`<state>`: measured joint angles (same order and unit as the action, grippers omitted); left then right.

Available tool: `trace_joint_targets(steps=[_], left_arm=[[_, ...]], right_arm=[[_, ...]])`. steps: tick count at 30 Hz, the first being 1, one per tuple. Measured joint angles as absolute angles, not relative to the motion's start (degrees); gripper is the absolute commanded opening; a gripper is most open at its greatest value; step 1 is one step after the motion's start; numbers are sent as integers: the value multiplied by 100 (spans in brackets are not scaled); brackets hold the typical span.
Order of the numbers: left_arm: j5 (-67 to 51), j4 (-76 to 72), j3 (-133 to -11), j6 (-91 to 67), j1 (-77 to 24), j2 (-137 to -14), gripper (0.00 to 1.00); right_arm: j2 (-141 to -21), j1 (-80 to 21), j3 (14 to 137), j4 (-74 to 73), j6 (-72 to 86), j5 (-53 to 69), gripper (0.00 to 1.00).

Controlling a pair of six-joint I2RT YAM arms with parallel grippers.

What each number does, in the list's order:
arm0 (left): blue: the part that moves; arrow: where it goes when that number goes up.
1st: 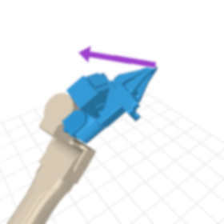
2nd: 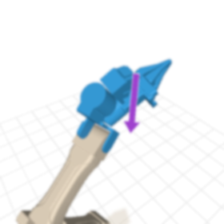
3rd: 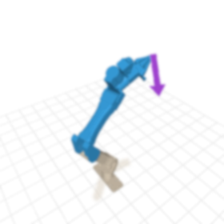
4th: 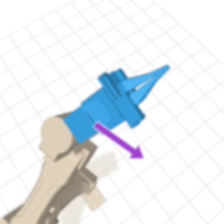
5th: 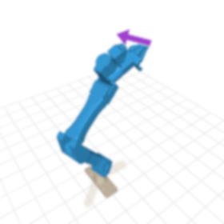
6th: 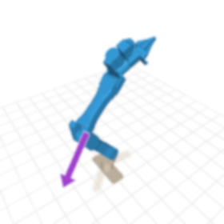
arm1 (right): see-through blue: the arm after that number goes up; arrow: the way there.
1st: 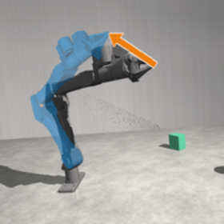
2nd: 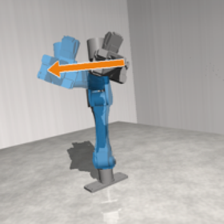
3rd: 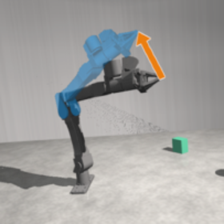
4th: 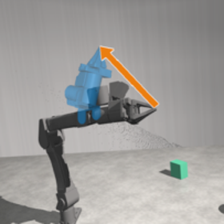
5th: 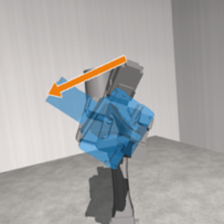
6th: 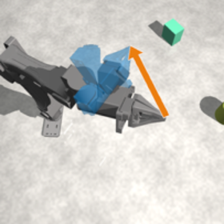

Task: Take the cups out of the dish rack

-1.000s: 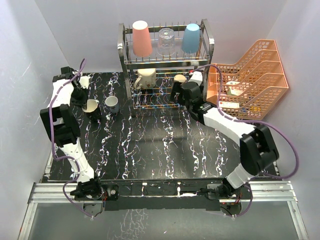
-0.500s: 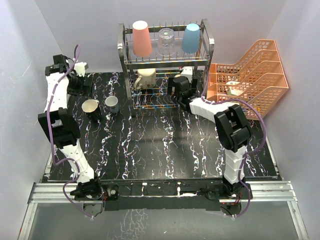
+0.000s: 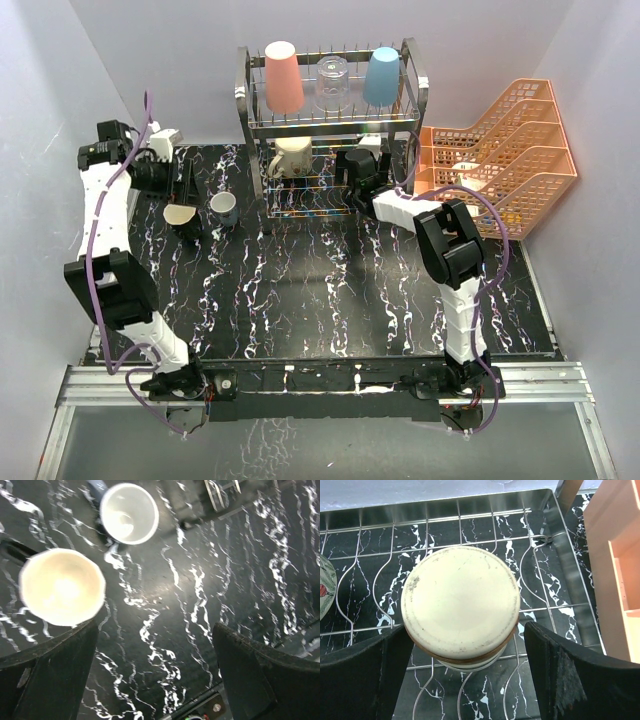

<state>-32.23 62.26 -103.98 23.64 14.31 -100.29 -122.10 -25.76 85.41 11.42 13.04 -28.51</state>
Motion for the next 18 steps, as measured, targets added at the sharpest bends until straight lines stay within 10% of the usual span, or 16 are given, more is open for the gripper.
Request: trace_joint_targets(steps=[18], left_arm=[[-4584,6984,-8628,4298,1422,-8777,91]], right_arm=[[-12285,-2655,8458,1717,1100,-2550,49]])
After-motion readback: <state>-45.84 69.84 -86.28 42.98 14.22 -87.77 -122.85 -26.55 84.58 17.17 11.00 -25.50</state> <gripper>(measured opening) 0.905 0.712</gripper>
